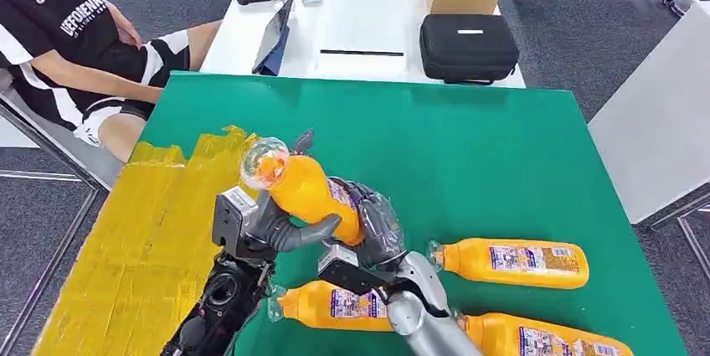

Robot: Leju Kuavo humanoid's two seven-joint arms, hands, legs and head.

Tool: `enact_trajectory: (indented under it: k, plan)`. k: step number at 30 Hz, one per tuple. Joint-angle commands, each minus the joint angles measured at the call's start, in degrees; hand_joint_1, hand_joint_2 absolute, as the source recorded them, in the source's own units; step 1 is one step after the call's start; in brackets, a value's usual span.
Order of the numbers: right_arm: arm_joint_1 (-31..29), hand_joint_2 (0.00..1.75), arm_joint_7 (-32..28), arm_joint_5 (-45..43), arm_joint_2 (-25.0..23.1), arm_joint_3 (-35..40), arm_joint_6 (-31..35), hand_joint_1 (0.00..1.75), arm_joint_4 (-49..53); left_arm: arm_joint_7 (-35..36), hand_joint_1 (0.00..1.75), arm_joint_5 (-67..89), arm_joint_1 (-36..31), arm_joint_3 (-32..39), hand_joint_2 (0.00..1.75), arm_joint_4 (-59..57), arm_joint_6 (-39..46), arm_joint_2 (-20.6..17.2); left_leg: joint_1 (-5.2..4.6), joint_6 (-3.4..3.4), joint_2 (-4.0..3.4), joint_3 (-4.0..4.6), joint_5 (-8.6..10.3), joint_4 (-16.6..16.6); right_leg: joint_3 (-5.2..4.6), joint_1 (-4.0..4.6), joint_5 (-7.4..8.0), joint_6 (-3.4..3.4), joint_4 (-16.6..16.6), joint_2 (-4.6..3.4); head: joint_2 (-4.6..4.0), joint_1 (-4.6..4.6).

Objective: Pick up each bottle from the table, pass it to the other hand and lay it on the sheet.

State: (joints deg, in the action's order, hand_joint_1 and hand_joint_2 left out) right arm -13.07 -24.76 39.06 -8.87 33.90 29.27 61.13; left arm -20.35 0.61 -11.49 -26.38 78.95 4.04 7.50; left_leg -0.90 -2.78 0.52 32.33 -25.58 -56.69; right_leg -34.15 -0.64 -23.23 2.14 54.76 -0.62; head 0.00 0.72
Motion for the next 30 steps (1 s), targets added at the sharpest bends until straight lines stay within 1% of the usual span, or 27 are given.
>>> enact_trajectory:
  k: [1,2,3,5,8,12,14,15,17,22,24,25,28,30]
  plan:
    - [0.15,1.75,-1.58,1.05,1.96,5.71,-1.37,1.75,-0.58,0.03,1.59,-2.04,-3.06,2.57,1.75,-2.18,0.08,-0.2,0.11,0.19,0.0,-0.22,-0.1,0.0,0.26,0.11,-0.09,-0.08,-0.05,0.08,0.0,0.0]
    - [0.19,1.75,-1.51,0.98,2.01,5.46,-1.52,1.75,-0.44,-0.05,1.75,-2.29,-3.03,2.59,1.75,-1.93,0.01,-0.28,0.08,0.16,0.03,-0.15,-0.07,0.01,0.19,0.08,-0.07,-0.07,-0.04,0.09,0.0,0.0]
    - [0.26,1.75,-1.45,0.95,2.01,5.23,-1.48,1.75,-0.33,-0.07,1.75,-2.36,-2.93,2.6,1.75,-1.7,-0.01,-0.37,0.07,0.13,0.03,-0.11,-0.05,0.01,0.14,0.06,-0.05,-0.05,-0.03,0.08,0.0,0.0]
    - [0.44,1.75,-1.56,0.85,1.99,4.76,-1.6,1.75,-0.06,-0.07,1.75,-2.46,-2.68,2.66,1.75,-1.37,-0.02,-0.51,0.16,0.28,0.04,-0.31,-0.18,-0.06,0.37,0.16,-0.17,-0.11,-0.01,0.15,0.0,0.0]
    - [0.46,1.75,-1.6,0.79,2.0,4.63,-1.57,1.75,0.09,-0.06,1.75,-2.49,-2.59,2.68,1.75,-1.36,-0.02,-0.53,0.05,0.12,0.03,-0.1,-0.04,0.01,0.13,0.05,-0.05,-0.05,-0.03,0.08,0.0,0.0]
    - [0.65,1.75,-1.64,0.63,1.87,4.34,-1.75,1.75,0.37,-0.07,1.75,-2.62,-2.59,2.63,1.75,-1.4,-0.02,-0.59,0.12,0.23,0.05,-0.24,-0.13,-0.03,0.29,0.12,-0.13,-0.09,-0.02,0.14,0.0,0.0]
    - [0.75,1.75,-1.62,0.58,1.76,4.1,-2.17,1.75,0.78,-0.16,1.75,-2.99,-2.58,2.62,1.75,-1.44,0.06,-0.85,0.08,0.15,0.03,-0.14,-0.07,0.0,0.17,0.08,-0.07,-0.06,-0.03,0.09,0.0,0.0]
    - [0.76,1.75,-1.56,0.61,1.74,3.98,-2.16,1.75,0.84,-0.22,1.75,-3.16,-2.56,2.68,1.75,-1.45,0.1,-0.86,0.12,0.23,0.03,-0.26,-0.13,-0.02,0.3,0.12,-0.13,-0.1,-0.02,0.13,0.0,0.02]
    - [0.8,1.75,-1.51,0.68,1.81,3.67,-2.18,1.75,0.96,-0.4,1.75,-3.69,-2.58,2.74,1.75,-1.38,0.12,-0.86,0.08,0.14,0.02,-0.12,-0.06,0.0,0.16,0.08,-0.06,-0.06,-0.03,0.08,0.0,0.0]
    - [1.07,1.75,-1.67,0.57,2.05,2.69,-1.33,1.75,1.6,-1.26,1.75,-5.75,-2.78,3.05,1.75,-0.42,-0.02,-0.58,0.1,0.21,0.06,-0.23,-0.11,-0.01,0.28,0.1,-0.12,-0.08,-0.03,0.15,0.0,-0.02]
    - [1.26,1.75,-1.67,0.51,2.05,2.26,-0.76,1.75,2.17,-1.55,1.75,-6.27,-2.79,3.26,1.75,0.07,0.11,-0.53,0.06,0.12,0.05,-0.07,-0.04,0.0,0.1,0.06,-0.05,-0.04,-0.02,0.1,0.0,0.0]
    - [1.27,1.75,-1.67,0.5,2.17,2.25,-0.94,1.75,2.5,-1.55,1.75,-6.34,-2.81,3.25,1.75,0.38,0.12,-0.67,0.1,0.19,0.07,-0.17,-0.1,-0.03,0.22,0.1,-0.11,-0.07,-0.01,0.16,0.0,0.0]
    - [1.27,1.75,-1.67,0.5,2.17,2.25,-0.94,1.75,2.5,-1.55,1.75,-6.34,-2.81,3.25,1.75,0.38,0.12,-0.67,0.06,0.12,0.05,-0.09,-0.04,0.0,0.11,0.06,-0.05,-0.04,-0.03,0.1,0.0,0.0]
    - [1.27,1.75,-1.67,0.5,2.17,2.25,-0.94,1.75,2.5,-1.55,1.75,-6.34,-2.81,3.25,1.75,0.38,0.12,-0.67,0.15,0.25,0.07,-0.27,-0.15,-0.05,0.34,0.15,-0.15,-0.1,-0.03,0.17,0.0,0.0]
